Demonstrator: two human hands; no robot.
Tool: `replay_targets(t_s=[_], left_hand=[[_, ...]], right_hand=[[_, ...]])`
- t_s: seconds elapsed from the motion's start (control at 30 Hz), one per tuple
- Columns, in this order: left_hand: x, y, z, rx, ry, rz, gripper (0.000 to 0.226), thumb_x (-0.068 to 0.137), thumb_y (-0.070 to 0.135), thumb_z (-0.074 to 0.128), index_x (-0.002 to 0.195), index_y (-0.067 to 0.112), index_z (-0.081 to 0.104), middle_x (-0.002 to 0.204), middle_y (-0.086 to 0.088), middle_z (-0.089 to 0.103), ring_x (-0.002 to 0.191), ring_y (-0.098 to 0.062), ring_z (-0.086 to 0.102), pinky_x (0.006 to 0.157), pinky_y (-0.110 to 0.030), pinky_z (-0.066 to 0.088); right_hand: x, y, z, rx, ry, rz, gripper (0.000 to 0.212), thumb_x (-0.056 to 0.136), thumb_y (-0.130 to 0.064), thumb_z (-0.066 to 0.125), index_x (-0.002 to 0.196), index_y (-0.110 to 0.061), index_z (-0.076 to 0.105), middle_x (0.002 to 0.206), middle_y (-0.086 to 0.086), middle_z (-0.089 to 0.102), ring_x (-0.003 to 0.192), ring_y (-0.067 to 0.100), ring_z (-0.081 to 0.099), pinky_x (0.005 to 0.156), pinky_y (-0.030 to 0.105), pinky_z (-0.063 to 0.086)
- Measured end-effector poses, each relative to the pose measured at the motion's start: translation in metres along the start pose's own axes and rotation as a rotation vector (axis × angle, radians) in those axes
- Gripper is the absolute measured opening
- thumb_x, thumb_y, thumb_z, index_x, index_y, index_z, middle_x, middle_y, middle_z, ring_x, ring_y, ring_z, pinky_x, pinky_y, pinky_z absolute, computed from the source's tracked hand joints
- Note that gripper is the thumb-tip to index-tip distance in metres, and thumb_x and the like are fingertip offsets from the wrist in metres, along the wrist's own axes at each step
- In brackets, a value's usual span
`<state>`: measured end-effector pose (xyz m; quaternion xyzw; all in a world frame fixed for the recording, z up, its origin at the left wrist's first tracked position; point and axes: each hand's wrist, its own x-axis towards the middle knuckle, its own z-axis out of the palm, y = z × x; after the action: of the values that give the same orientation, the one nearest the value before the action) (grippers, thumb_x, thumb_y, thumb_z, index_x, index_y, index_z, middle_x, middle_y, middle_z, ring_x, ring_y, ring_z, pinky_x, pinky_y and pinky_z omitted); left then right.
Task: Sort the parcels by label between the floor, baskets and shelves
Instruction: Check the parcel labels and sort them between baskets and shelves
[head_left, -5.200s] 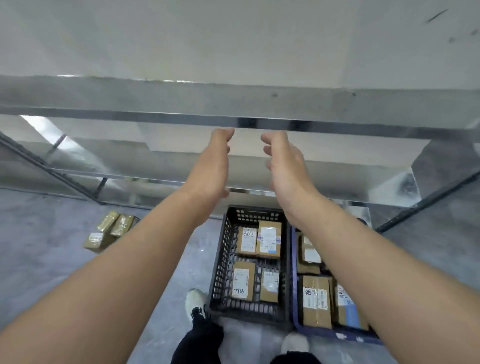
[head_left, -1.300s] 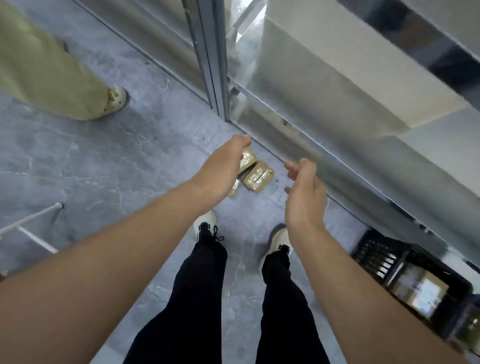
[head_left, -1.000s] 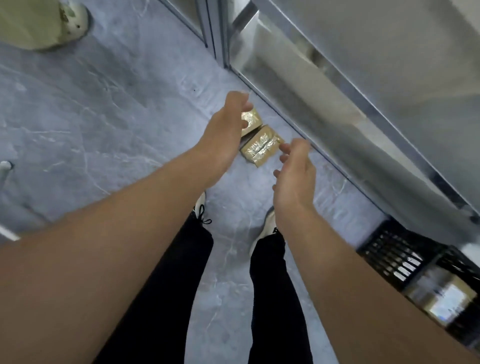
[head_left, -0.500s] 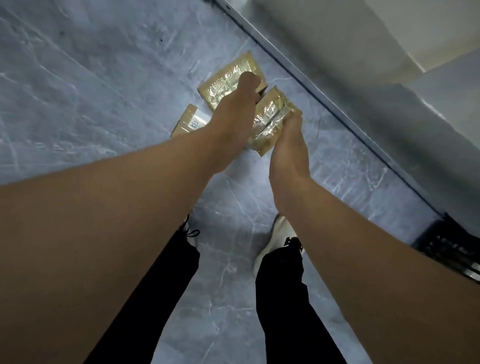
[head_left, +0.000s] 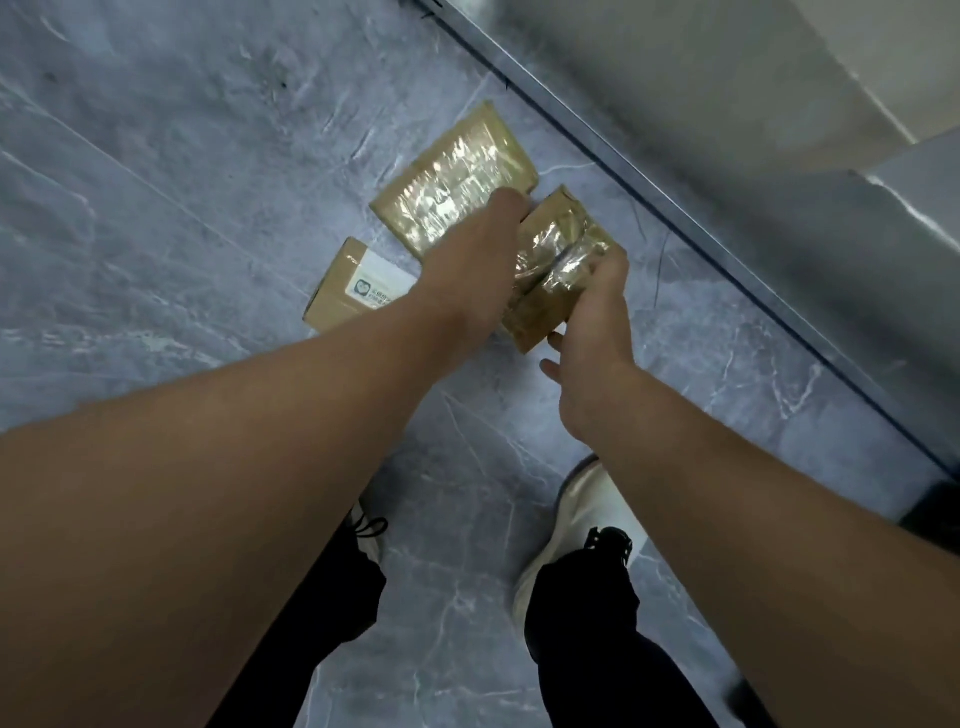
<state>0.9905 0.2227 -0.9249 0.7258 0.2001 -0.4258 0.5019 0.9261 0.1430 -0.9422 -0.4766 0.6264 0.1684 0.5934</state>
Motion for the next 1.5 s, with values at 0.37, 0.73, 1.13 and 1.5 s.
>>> replay_targets(t_s=[0.37,0.73,1.13,1.5], left_hand=[[-0.039,-0.001,0.005,-0.048,-0.046,-0.018,0.044,0.104,0.05,0.035,0.072,0.03,0.059,0.079,0.011,0.065,0.078,-0.007,0.058,0.083,-0.035,0.043],[-0.119,0.016,-0.01,-0.043,-0.091,-0.07,0.047,0.097,0.057,0.03,0.089,0.03,0.068,0.078,0.008,0.066,0.087,-0.013,0.06,0.082,-0.034,0.04],[-0.181,0.09,-0.033,-0.111,-0.027,-0.026,0.044,0.103,0.049,0.035,0.077,0.024,0.059,0.063,0.01,0.064,0.079,-0.02,0.061,0.084,-0.035,0.053],[-0.245,0.154,-0.056,-0.12,-0.05,0.018,0.04,0.102,0.053,0.035,0.088,0.025,0.06,0.057,0.009,0.064,0.076,-0.023,0.06,0.08,-0.041,0.052]], right_hand=[[-0.038,0.012,-0.04,0.294,0.035,0.113,0.044,0.108,-0.059,0.04,0.104,-0.029,0.071,0.115,0.009,0.074,0.112,0.033,0.072,0.109,0.051,0.057],[-0.118,0.0,-0.061,0.442,0.067,0.077,0.046,0.11,-0.056,0.033,0.103,-0.025,0.067,0.112,0.005,0.073,0.12,0.036,0.07,0.109,0.051,0.055],[-0.185,-0.024,-0.071,0.465,0.103,-0.124,0.017,0.106,-0.025,0.058,0.091,-0.018,0.055,0.081,-0.005,0.06,0.087,0.019,0.056,0.087,0.037,0.053],[-0.253,-0.061,-0.089,0.611,0.053,-0.295,0.026,0.096,0.004,0.062,0.087,-0.016,0.076,0.072,-0.009,0.071,0.064,0.006,0.063,0.063,0.026,0.053]])
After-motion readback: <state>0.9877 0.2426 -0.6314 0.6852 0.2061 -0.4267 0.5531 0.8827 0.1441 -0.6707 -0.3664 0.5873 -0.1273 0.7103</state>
